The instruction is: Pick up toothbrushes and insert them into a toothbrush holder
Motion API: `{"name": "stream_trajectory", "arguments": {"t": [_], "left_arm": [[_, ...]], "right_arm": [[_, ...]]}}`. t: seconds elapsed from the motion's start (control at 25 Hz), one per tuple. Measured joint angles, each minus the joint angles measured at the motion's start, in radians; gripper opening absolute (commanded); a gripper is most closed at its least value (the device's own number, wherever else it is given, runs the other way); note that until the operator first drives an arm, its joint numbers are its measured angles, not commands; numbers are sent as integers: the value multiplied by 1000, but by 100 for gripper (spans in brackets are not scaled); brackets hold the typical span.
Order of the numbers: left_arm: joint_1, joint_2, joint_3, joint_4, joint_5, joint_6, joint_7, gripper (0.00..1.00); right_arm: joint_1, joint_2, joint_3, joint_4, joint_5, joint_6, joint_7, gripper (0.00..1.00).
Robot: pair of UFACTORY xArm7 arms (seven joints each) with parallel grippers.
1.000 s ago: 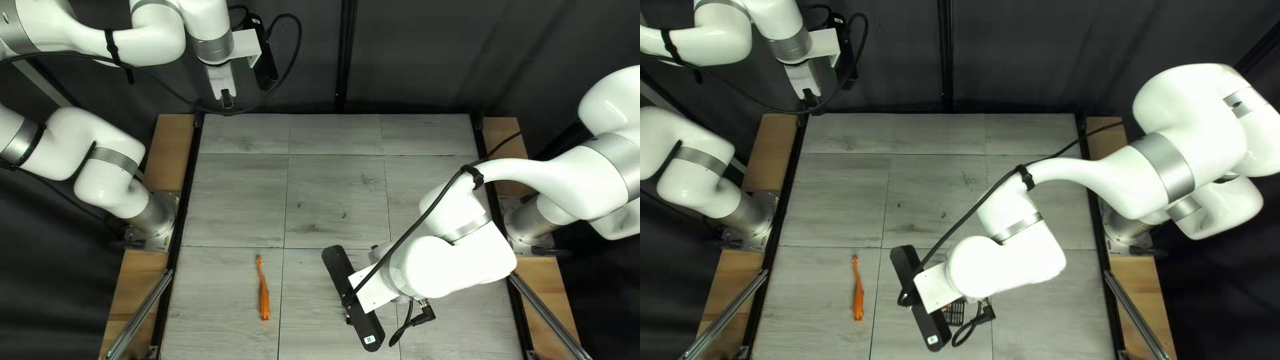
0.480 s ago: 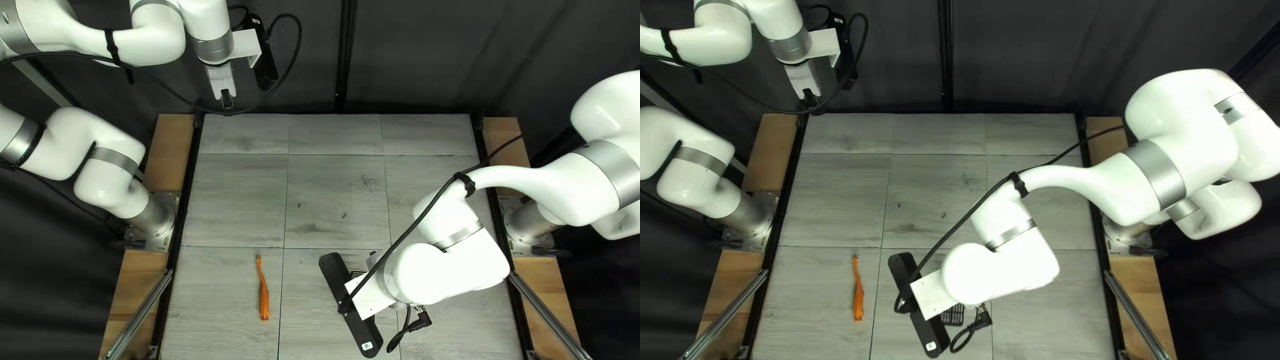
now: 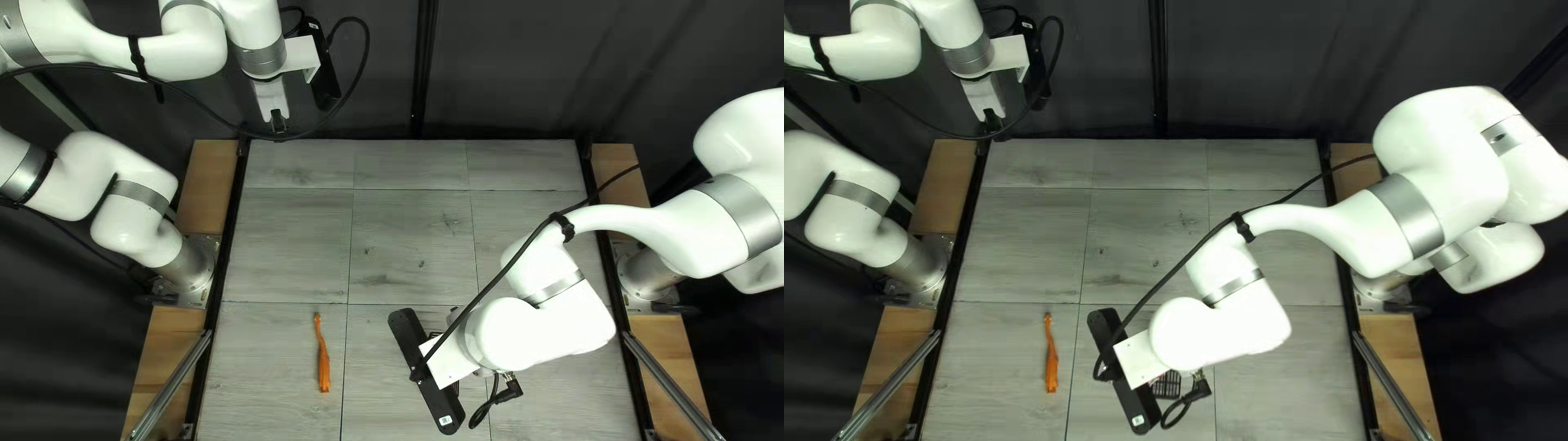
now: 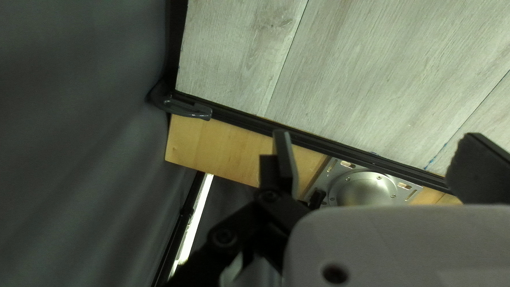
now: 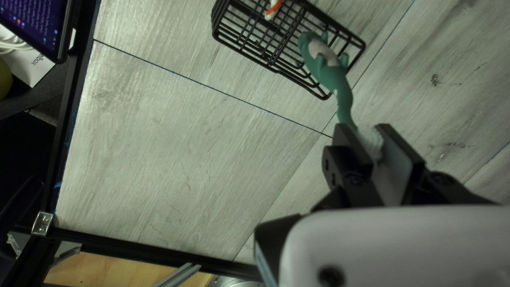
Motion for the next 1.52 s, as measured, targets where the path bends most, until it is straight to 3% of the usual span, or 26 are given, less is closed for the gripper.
{"name": "stream_trajectory", "arguments": {"t": [1.52], "left_arm": [[0, 0, 0, 0, 0, 0, 0, 100]], "right_arm": [[-13, 122, -10, 78, 16, 46, 23, 3]]}}
